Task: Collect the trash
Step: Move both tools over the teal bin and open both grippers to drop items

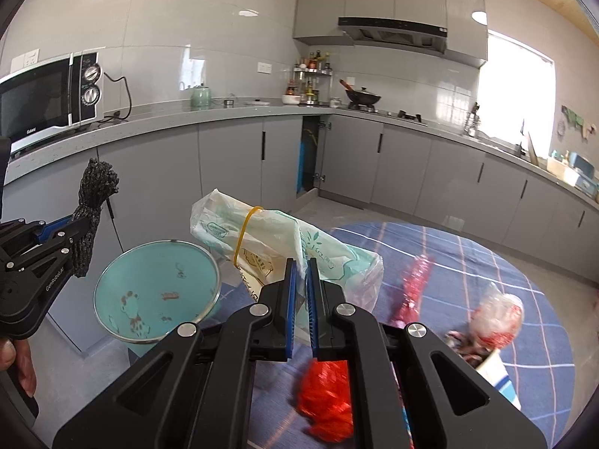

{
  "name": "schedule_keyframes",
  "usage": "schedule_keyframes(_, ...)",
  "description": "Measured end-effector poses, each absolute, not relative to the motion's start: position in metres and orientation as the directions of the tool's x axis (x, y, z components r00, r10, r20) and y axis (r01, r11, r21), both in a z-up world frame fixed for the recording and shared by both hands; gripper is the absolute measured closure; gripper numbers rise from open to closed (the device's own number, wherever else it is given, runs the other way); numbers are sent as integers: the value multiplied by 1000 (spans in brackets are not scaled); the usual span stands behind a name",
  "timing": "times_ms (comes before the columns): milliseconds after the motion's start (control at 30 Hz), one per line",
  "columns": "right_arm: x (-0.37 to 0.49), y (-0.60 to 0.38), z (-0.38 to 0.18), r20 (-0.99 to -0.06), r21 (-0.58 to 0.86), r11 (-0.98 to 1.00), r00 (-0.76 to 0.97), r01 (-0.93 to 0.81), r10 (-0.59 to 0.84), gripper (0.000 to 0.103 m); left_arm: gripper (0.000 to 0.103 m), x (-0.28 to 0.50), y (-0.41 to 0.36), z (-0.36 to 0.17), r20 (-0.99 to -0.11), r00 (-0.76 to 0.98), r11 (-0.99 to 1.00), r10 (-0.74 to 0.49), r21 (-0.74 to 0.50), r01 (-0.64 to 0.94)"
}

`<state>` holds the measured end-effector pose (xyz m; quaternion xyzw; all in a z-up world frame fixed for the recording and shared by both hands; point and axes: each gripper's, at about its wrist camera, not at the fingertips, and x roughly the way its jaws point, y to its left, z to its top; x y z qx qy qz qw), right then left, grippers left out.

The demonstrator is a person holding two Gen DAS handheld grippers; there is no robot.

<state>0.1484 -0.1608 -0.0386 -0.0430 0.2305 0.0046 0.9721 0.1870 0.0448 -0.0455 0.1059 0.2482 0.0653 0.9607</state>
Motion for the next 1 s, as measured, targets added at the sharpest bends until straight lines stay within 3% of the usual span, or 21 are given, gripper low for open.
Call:
schedule_keyframes(333, 171, -121, -48, -436, -200, 978, 899, -59, -35, 97, 91, 205, 69, -56, -486, 832, 950, 266, 277, -142)
schedule_keyframes(1000, 214, -79, -71, -503, -221, 965, 864, -141, 11, 97, 91, 243, 90, -83, -552, 778, 940, 302, 308, -146)
